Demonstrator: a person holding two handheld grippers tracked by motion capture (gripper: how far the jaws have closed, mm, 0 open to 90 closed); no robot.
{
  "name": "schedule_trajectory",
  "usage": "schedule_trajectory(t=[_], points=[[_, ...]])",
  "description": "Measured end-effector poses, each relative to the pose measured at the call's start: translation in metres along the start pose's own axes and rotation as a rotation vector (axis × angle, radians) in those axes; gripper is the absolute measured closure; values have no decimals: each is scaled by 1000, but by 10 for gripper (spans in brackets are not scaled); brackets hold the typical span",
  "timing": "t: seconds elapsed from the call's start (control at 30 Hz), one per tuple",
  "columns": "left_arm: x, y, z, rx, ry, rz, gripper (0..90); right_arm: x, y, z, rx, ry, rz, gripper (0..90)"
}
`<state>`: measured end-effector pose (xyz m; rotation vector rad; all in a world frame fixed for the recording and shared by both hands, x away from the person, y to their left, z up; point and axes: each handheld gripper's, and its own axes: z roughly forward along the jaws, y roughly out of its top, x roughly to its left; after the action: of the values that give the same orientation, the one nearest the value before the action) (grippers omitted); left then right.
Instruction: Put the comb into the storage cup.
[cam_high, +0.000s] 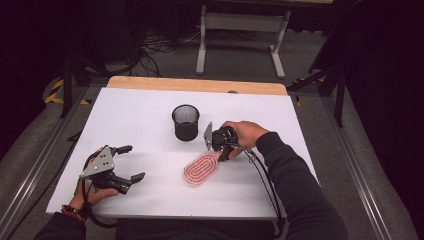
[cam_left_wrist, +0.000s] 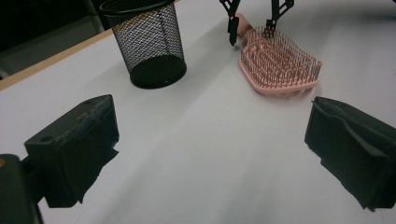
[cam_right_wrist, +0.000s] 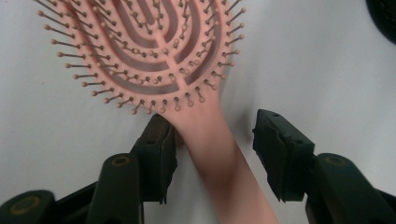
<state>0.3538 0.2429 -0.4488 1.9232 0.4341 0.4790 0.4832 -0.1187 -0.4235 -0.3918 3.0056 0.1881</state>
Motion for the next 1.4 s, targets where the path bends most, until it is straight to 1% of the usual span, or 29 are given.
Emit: schedule_trajectory(t=[0.03,0.1,0.17,0.2,0.23,0.3,0.33,0.37,0.4,0.43,0.57,0.63,0.67,0.73,0.77,0.87,0.9,0.97,1.03,1.07,1.1,1.13,1.17,1.23,1.3,1.37,1.4], points=[[0,0,0,3,2,3,39,-1,-1,1,-8,9,-2,508],[-1,0,1,9,-1,9,40,-5,-3,1,-27,52,-12,551],[-2,1,2,13,-4,7,40,-6,-1,2,-17,77,-45,578],[-2,1,2,13,-4,7,40,-6,-1,2,-17,77,-45,578],[-2,1,2,12,-5,8,40,-8,2,2,-1,94,-66,589],[-1,0,2,15,-3,4,40,-8,5,2,21,94,-75,601],[-1,0,2,15,-3,4,40,-8,5,2,21,94,-75,601],[0,-1,2,20,2,0,40,-6,7,2,33,93,-75,626],[0,-1,2,18,2,-3,40,-3,11,2,56,89,-74,674],[1,-2,2,21,6,-8,41,-1,11,2,61,85,-76,692],[0,-2,0,21,12,-14,43,1,8,1,43,66,-43,695],[0,-2,0,17,12,-16,45,3,6,1,31,51,-32,696],[0,-2,0,19,12,-16,45,5,6,0,34,41,-35,696],[2,-2,2,23,8,-21,45,7,3,-1,14,20,-31,697],[2,-3,2,24,10,-20,46,9,0,-1,-8,12,-17,697],[3,-3,0,18,18,-24,45,13,-6,-2,-48,-14,7,697],[4,-2,0,17,19,-26,46,15,-8,-3,-70,-27,17,697],[4,-3,-1,12,22,-30,47,20,-10,-3,-90,-55,26,697],[4,-2,-1,12,24,-30,47,26,-12,-3,-122,-78,39,697],[4,-2,-1,9,27,-31,47,26,-12,-3,-122,-78,39,697],[4,-2,-1,7,28,-31,47,30,-13,-3,-139,-97,43,697],[4,-2,-1,7,33,-27,48,32,-15,-4,-175,-110,39,697],[4,-1,-2,6,34,-28,48,34,-16,-4,-183,-119,46,697],[4,-1,-2,5,39,-32,49,37,-17,-7,-223,-138,57,697],[5,-2,-3,0,41,-35,49,39,-18,-10,-255,-164,67,697],[5,-2,-3,-3,45,-41,50,41,-20,-14,-295,-203,88,697],[6,-2,-4,-3,43,-44,50,41,-20,-15,-311,-211,94,697]])
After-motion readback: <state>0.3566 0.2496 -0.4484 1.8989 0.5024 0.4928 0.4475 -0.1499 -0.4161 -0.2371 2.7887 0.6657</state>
